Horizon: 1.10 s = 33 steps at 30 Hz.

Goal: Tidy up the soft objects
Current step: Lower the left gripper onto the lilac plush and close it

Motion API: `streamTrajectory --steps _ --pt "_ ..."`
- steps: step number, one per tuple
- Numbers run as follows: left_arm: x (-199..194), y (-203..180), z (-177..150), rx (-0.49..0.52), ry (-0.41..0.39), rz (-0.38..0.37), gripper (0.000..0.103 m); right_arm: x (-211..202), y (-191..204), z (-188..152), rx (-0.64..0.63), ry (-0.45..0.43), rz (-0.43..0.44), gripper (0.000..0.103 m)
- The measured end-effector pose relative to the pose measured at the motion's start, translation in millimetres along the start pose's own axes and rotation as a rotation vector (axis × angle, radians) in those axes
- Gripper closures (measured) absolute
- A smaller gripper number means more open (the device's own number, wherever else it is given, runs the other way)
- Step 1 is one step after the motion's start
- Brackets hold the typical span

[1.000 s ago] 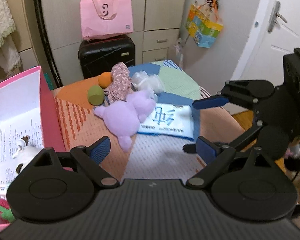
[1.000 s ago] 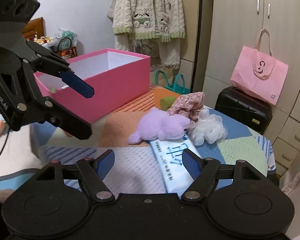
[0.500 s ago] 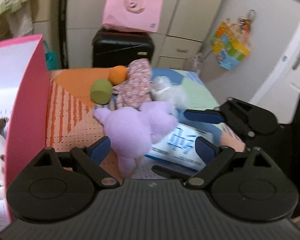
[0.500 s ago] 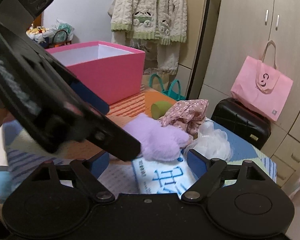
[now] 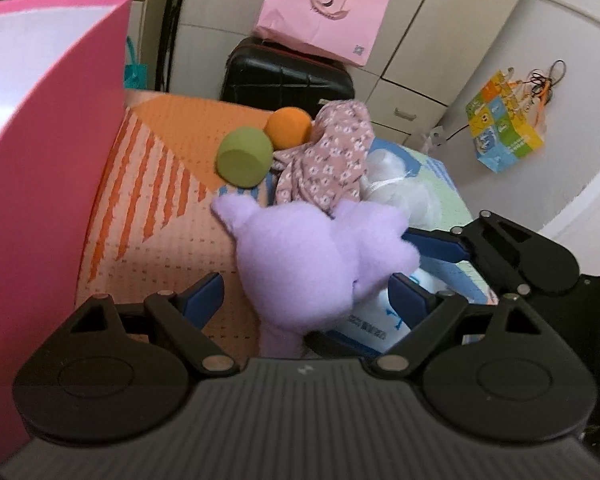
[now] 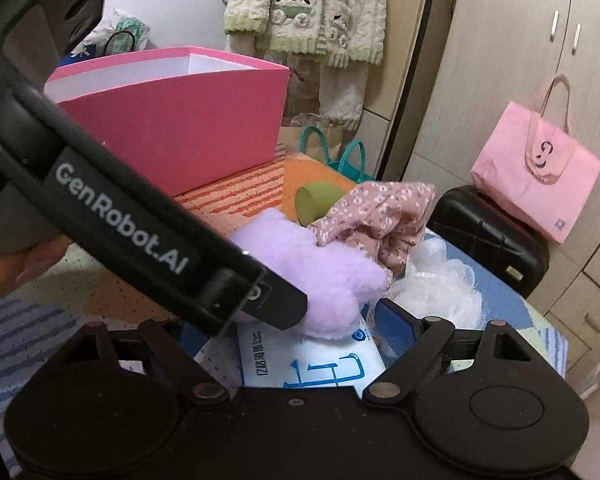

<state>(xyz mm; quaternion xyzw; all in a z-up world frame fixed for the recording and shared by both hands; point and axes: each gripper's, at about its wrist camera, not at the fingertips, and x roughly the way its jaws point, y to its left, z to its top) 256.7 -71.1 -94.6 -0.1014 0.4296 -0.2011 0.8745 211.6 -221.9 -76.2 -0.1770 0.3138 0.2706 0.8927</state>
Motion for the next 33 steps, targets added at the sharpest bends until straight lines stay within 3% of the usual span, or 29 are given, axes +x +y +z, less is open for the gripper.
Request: streamTrajectory --steps 3,7,12,33 --pt "3.3 -3.2 -2.9 0.035 -0.028 0.042 0.014 2.8 -2.6 -2.3 0.008 0.002 0.007 0.014" --pt "4.0 -2.3 -2.7 0.046 -0.041 0.012 0.014 3.3 -1.6 -4.4 -0.015 -0.007 -0.005 0.014" --pt "3.8 -3.3 -4.1 0.056 -0.048 0.014 0.026 7.4 0.1 -2.4 -0.059 -0.019 0.005 0.014" --pt "-5.6 -3.0 -13.0 0.046 -0.06 -0.008 0.03 0.4 14.5 -4.1 -0.114 -0.068 -0.016 0.015"
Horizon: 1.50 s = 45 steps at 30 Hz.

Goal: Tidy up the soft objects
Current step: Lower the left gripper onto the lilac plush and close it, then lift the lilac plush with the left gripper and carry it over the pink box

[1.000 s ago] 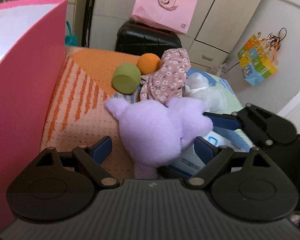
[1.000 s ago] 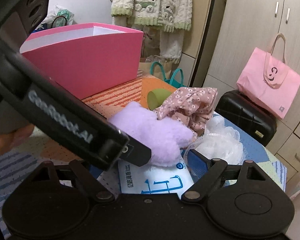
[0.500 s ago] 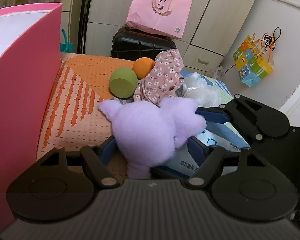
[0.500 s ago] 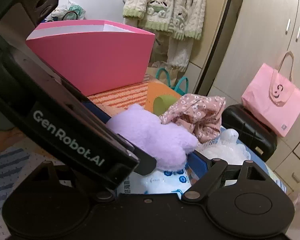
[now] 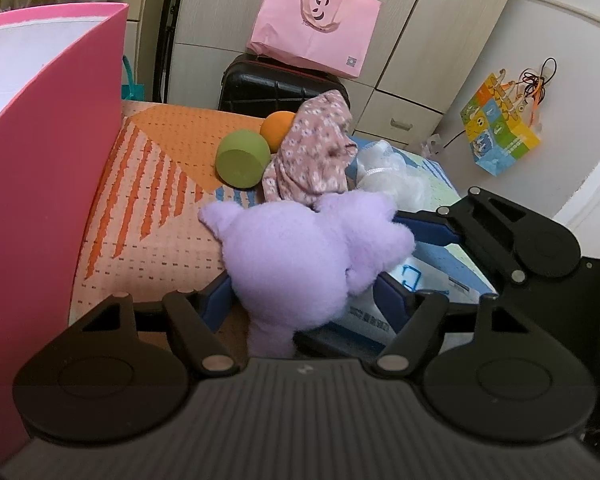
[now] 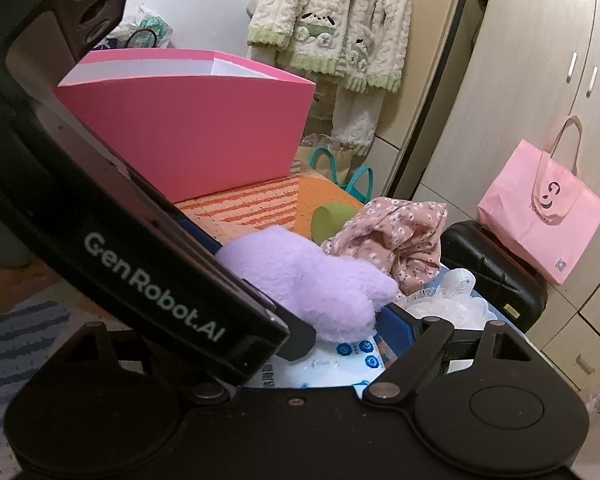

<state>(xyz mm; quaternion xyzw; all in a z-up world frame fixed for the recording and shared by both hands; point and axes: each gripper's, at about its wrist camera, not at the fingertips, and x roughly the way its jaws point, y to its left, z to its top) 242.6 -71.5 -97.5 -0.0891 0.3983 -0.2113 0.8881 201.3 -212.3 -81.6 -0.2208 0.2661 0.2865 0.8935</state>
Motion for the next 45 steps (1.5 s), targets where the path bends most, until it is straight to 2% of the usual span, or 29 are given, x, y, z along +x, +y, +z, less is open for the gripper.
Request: streamTrajectory --steps 7,16,18,22,28,32,39,45 --pt "-13.1 -3.6 -7.4 0.0 0.008 -0.032 0.03 -13.0 4.0 -3.5 0.022 -0.01 -0.001 0.015" --pt "-19.9 -1.3 -18.2 -0.014 0.068 -0.093 0.03 -32.6 12.4 -16.6 0.053 0.002 0.009 0.014" --pt "-20.0 0.2 -18.5 -0.03 0.066 -0.106 0.026 -33.8 13.8 -20.2 0.045 0.01 -0.003 0.014" --pt "-22.4 0.6 -18.2 -0.041 0.059 -0.117 0.026 -35.7 12.3 -22.9 0.039 0.025 -0.014 0.013" --pt "-25.0 1.8 -16.7 -0.069 0.031 -0.122 0.024 -50.2 7.3 -26.9 0.067 -0.007 0.011 0.01" --pt "-22.4 0.8 -16.3 -0.081 0.025 -0.103 0.028 -45.1 8.6 -22.3 0.089 -0.017 0.036 0.008" --pt "-15.7 -2.5 -16.0 -0.069 0.041 -0.062 0.046 -28.8 4.9 -22.2 0.165 -0.007 0.016 0.008" --pt "-15.3 -10.4 -19.2 -0.04 0.036 -0.041 0.05 -26.8 0.2 -23.2 0.234 -0.021 0.003 0.012"
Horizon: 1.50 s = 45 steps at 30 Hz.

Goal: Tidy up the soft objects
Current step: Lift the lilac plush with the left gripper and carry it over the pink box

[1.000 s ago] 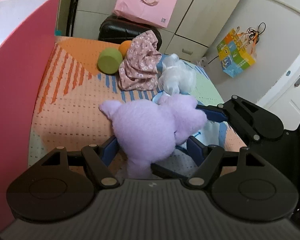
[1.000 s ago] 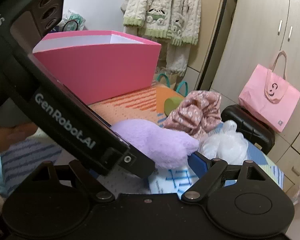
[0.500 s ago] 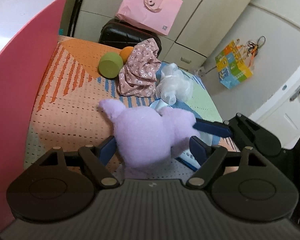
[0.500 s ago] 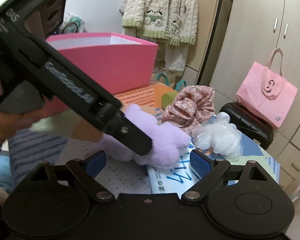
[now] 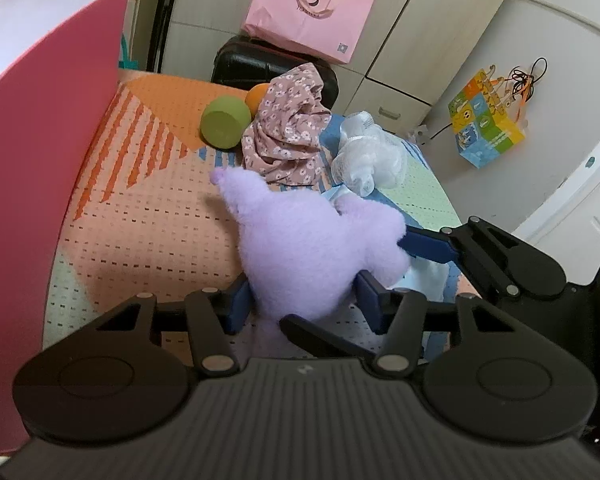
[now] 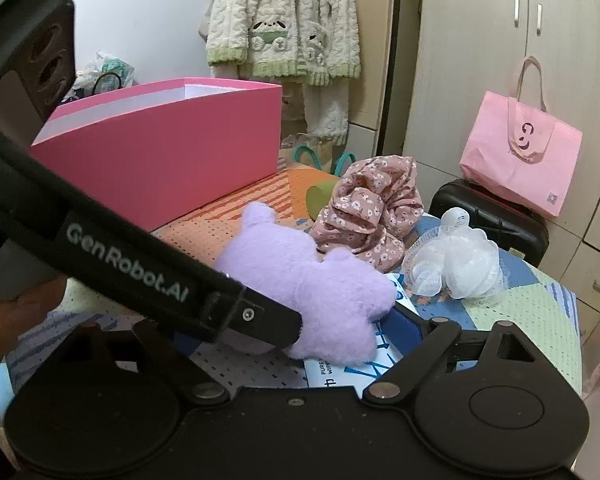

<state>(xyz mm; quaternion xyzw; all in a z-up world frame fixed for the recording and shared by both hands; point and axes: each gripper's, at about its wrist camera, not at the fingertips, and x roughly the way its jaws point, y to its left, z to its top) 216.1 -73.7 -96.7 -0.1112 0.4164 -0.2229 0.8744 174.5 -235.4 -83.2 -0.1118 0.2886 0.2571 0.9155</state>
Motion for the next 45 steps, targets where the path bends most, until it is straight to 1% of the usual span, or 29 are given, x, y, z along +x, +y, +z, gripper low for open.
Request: streamTrajectory --steps 2,3,4,8,13,21,30,36,39,45 --pt "-1.7 -1.8 -1.2 0.009 -0.005 0.009 0.051 -0.3 1.6 0.3 -0.004 0.001 -0.003 0.015" --pt "-2.7 -2.8 -1.6 0.015 -0.007 0.013 0.051 -0.6 2.3 0.5 -0.004 0.001 -0.001 0.019" --pt "-4.1 -3.7 -2.1 0.02 -0.009 0.016 0.051 -1.0 2.4 0.7 0.0 0.002 0.006 0.019" --pt "-10.8 -7.2 -3.6 0.033 -0.009 0.017 0.051 -4.4 7.9 0.0 0.002 -0.01 -0.015 0.019" --pt "-20.0 -9.6 -6.8 0.042 0.011 0.009 0.051 -13.0 15.5 -1.3 0.006 -0.013 -0.026 0.019" --pt "-37.0 -14.1 -18.1 0.069 0.053 0.028 0.051 -25.2 25.8 -2.1 0.071 0.029 -0.001 0.018" --pt "-67.8 -11.4 -34.8 0.06 0.086 -0.01 0.051 -46.4 52.0 -3.6 0.096 0.065 0.002 0.018" --pt "-96.8 1.8 -51.8 0.02 0.125 -0.076 0.051 -66.8 76.1 -2.1 0.116 0.098 0.01 0.02" --pt "-116.4 10.6 -61.8 0.004 0.134 -0.099 0.051 -77.5 91.2 -2.0 0.124 0.112 0.039 0.02" --pt "-156.2 26.4 -76.5 -0.013 0.137 -0.088 0.051 -92.1 119.2 3.4 0.114 0.126 0.127 0.022"
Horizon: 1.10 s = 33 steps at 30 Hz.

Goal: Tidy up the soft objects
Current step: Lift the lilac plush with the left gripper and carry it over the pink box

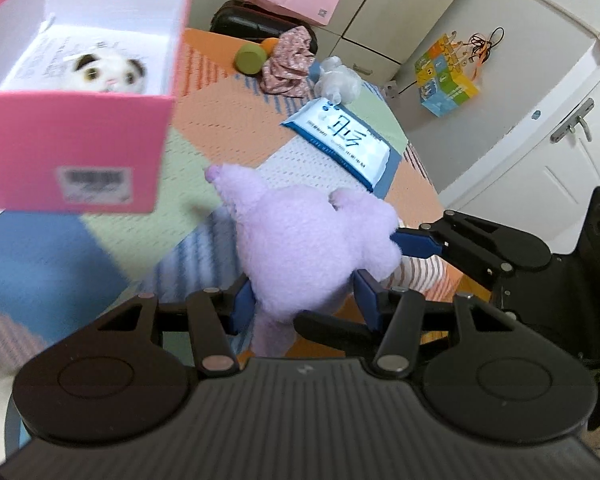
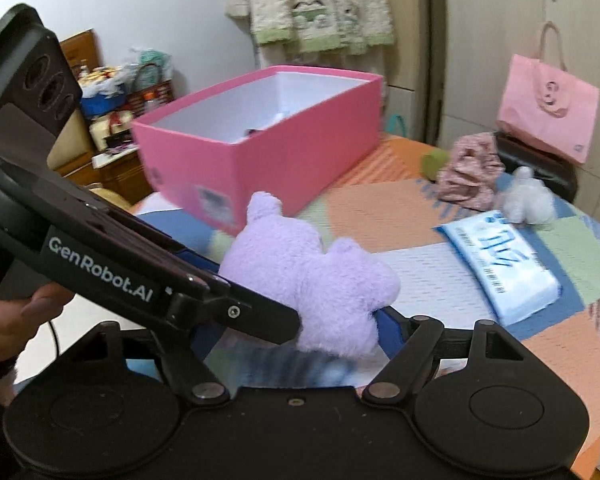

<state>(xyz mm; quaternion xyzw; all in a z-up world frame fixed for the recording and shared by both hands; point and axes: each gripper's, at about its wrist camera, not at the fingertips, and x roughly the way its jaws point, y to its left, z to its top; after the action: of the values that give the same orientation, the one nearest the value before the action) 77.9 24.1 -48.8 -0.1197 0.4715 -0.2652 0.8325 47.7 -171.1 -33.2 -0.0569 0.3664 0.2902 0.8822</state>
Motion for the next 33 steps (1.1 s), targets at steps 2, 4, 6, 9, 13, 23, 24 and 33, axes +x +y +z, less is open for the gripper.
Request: streamTrajectory --steps 2,4,6,9,13,23,24,33 --pt "-13.7 4.3 -4.2 -0.008 0.001 0.004 0.051 -1.7 9.7 2.0 -0.006 0.004 0.029 0.022" --pt "-27.3 7.5 -8.4 -0.009 -0.001 0.02 0.051 -2.0 21.0 4.7 -0.012 0.009 0.051 0.022" --pt "-39.7 9.4 -12.2 -0.005 -0.001 0.041 0.051 -1.6 32.0 7.7 -0.018 0.011 0.076 0.022" --pt "-58.0 15.8 -15.2 -0.016 0.001 0.066 0.051 -0.1 47.9 13.4 -0.026 0.016 0.113 0.022" --pt "-82.3 25.9 -16.5 -0.036 0.0 0.093 0.051 2.0 67.8 23.6 -0.042 0.015 0.15 0.022" --pt "-130.7 45.5 7.1 -0.048 -0.04 0.125 0.051 2.6 106.0 66.4 -0.107 -0.015 0.188 0.022" --pt "-134.1 46.7 12.2 -0.041 -0.052 0.13 0.051 3.1 108.3 72.6 -0.119 -0.022 0.184 0.022" --pt "-141.0 61.9 61.6 -0.009 -0.146 0.14 0.05 14.1 110.6 127.9 -0.207 -0.099 0.123 0.021"
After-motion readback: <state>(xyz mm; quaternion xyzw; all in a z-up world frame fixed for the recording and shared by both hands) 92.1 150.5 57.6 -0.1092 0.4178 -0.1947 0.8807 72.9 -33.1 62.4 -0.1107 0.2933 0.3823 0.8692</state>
